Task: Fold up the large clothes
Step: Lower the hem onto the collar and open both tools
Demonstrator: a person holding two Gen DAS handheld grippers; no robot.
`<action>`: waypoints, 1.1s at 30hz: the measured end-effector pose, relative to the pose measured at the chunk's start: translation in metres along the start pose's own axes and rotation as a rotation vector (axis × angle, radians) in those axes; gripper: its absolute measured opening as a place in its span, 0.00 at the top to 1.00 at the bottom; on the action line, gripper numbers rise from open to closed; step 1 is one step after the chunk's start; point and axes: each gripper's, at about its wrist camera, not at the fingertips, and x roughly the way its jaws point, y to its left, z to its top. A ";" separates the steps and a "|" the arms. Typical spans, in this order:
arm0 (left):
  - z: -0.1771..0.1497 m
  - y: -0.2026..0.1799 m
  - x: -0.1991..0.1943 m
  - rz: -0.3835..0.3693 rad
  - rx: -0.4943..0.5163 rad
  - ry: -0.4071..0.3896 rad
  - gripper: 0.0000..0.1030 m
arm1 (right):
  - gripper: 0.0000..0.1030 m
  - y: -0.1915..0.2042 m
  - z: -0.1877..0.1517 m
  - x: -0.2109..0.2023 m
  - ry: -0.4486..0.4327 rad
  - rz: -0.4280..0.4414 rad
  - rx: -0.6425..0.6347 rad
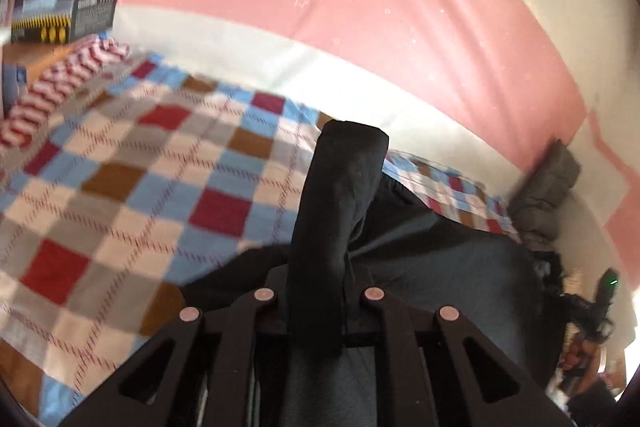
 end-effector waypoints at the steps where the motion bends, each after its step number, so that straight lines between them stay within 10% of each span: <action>1: 0.005 0.000 0.009 0.026 0.002 -0.004 0.87 | 0.81 0.006 0.005 0.008 -0.003 -0.032 -0.012; 8: -0.022 0.017 0.112 0.180 0.047 0.128 0.84 | 0.79 -0.005 0.001 0.101 0.101 -0.153 -0.037; 19: -0.031 0.038 0.138 0.180 -0.052 0.150 0.59 | 0.64 -0.009 -0.010 0.148 0.156 -0.226 -0.100; 27: -0.008 0.020 0.049 0.147 -0.090 0.057 0.60 | 0.46 0.009 0.000 0.035 -0.026 -0.196 -0.105; 33: -0.065 -0.070 0.002 -0.012 0.093 0.064 0.54 | 0.44 0.060 -0.068 -0.010 -0.030 -0.107 -0.249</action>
